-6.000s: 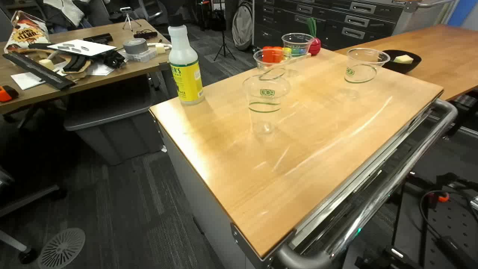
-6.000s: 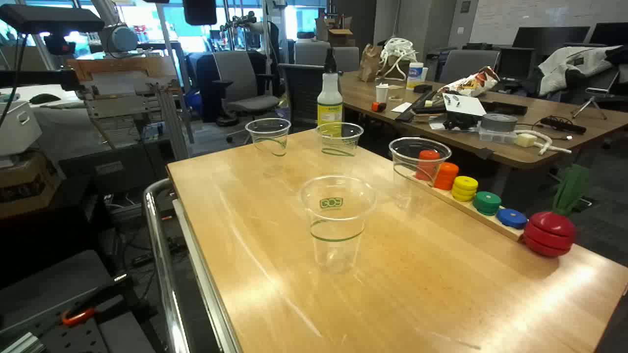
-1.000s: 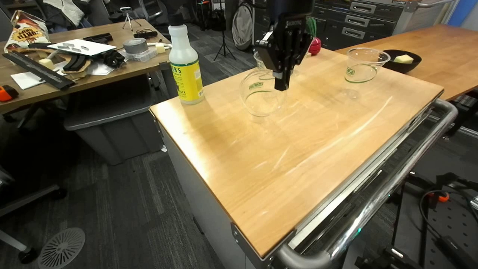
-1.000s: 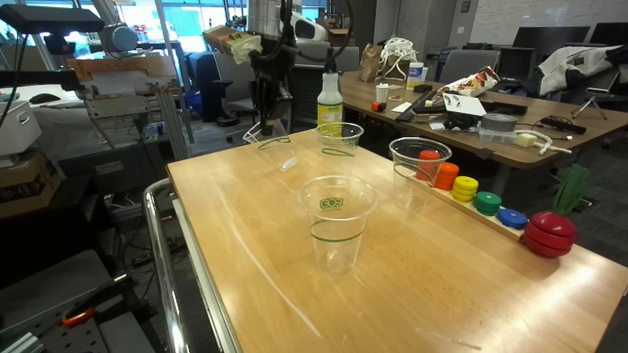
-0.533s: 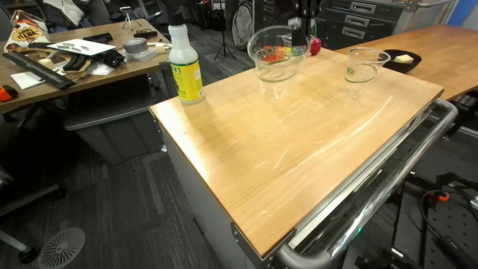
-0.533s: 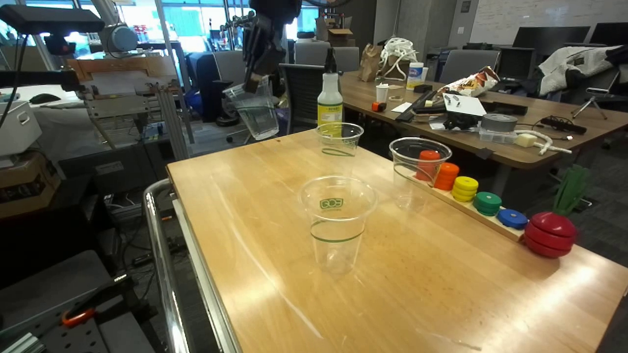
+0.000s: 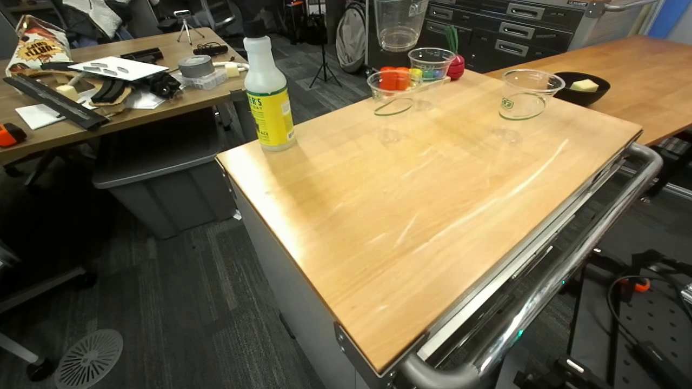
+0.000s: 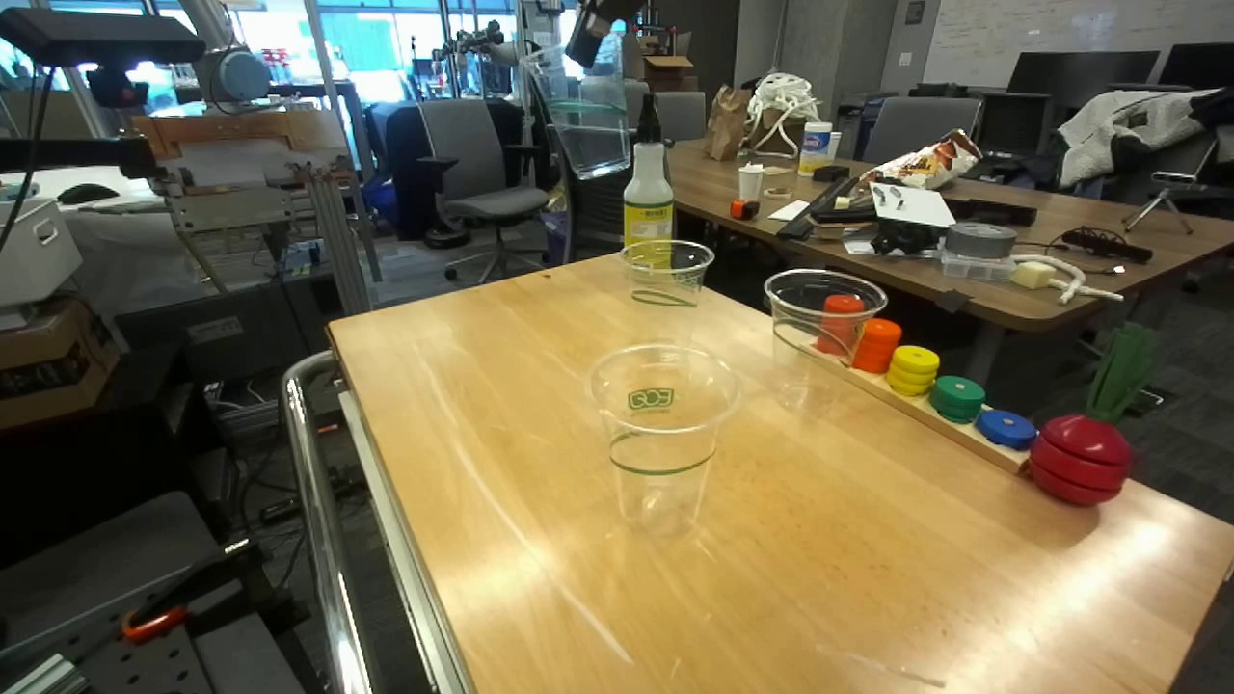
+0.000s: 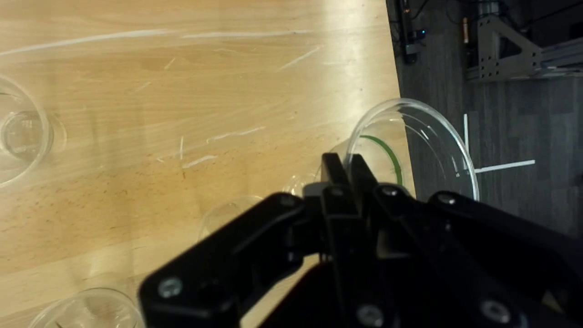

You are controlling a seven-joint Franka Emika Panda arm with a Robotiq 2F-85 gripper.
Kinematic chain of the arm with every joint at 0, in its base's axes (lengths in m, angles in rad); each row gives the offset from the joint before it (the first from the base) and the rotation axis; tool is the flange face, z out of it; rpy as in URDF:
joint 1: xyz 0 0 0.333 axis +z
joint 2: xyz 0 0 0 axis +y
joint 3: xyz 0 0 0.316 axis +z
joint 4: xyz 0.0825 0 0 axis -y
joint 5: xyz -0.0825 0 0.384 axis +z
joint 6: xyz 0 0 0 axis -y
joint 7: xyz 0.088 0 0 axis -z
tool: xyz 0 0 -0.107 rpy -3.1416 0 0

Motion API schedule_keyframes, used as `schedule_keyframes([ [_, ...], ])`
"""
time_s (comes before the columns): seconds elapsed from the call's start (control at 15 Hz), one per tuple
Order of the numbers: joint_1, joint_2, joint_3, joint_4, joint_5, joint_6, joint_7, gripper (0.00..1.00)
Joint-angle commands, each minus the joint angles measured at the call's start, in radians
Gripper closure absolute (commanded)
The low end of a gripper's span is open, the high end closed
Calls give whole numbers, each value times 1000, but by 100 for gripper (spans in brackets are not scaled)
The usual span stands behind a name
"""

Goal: Stack the cups together

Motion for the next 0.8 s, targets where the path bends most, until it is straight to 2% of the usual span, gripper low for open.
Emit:
schedule_keyframes([
  [0.0,-54,174,-21,226,92,-108,15,98],
  [0.4,-130,323,-6,399,185,-229,32,98],
  [0.73,-161,308,-2,435,195,-328,8,98],
])
